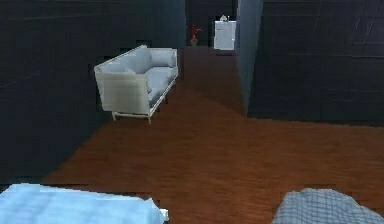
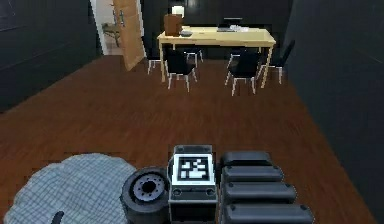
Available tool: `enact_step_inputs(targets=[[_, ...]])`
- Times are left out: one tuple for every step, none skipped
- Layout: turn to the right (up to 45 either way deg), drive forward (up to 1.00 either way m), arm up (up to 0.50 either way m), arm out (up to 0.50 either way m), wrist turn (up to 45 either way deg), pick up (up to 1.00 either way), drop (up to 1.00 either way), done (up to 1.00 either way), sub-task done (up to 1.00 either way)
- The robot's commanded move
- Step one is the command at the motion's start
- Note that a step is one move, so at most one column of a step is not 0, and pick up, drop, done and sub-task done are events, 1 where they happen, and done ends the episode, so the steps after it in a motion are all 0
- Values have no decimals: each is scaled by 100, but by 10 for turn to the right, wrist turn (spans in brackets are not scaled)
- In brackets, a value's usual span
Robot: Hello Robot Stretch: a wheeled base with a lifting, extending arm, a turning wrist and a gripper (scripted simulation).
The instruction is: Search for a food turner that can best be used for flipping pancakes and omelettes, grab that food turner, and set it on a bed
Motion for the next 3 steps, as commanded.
enact_step_inputs(targets=[[30,0,0,0,0,0,0,0,0],[-450,0,0,0,0,0,0,0,0],[-450,0,0,0,0,0,0,0,0]])
